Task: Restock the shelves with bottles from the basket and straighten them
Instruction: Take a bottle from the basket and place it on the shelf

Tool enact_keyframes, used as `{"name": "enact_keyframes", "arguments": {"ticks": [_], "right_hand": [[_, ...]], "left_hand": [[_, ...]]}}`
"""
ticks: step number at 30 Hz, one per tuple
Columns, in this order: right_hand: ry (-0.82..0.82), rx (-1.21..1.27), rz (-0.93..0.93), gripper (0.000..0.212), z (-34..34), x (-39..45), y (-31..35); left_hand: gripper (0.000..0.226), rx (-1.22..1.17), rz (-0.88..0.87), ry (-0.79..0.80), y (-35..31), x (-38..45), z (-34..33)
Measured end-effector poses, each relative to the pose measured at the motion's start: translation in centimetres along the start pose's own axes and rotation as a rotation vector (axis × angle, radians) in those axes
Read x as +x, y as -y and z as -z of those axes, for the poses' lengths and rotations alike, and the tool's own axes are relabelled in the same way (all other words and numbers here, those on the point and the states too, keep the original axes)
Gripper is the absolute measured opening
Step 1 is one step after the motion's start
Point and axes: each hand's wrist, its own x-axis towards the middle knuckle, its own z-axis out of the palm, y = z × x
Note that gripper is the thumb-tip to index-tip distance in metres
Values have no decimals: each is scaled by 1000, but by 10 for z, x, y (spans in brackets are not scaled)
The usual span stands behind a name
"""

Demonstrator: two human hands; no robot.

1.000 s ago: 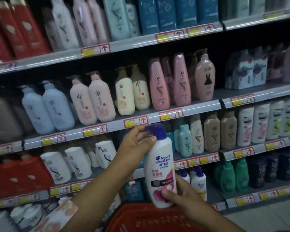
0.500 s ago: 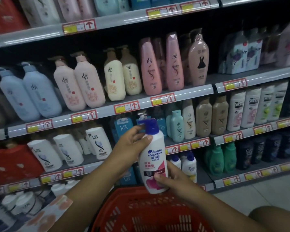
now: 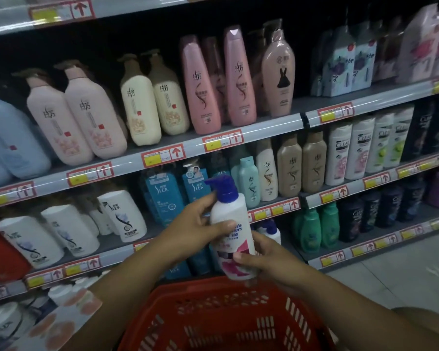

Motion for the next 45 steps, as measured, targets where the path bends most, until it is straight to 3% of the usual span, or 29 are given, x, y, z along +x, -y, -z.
{"name": "enact_keyframes", "arguments": {"ticks": [9,18,23,27,30,34,36,45], "right_hand": [[-5,-174,-62,63,84,37,49],[-11,-185,-192,61,141,85,-19],[-19,-467,-308,43,157,101,-55],[99,-696,-341,38,166,126,-74],[99,-692,-362,45,169,147,-96],[54,-686,-375,26,158,168,-130],[46,-596,-408,26,155,173,-138],[-36,-462,-425,29,164,192,-163]], "left_hand": [[55,-17,-65,-119,14,67,-39],[53,93,14,-132,95,122,-91],[53,160,90,-110,154,135,-113],[56,181,142,-91,191,145,-116],[59,140,208,-93,215,154,-112],[65,153,242,-55,233,162,-104],[65,188,235,-37,243,165,-106],[67,79,336,-123,274,171,-115]]}}
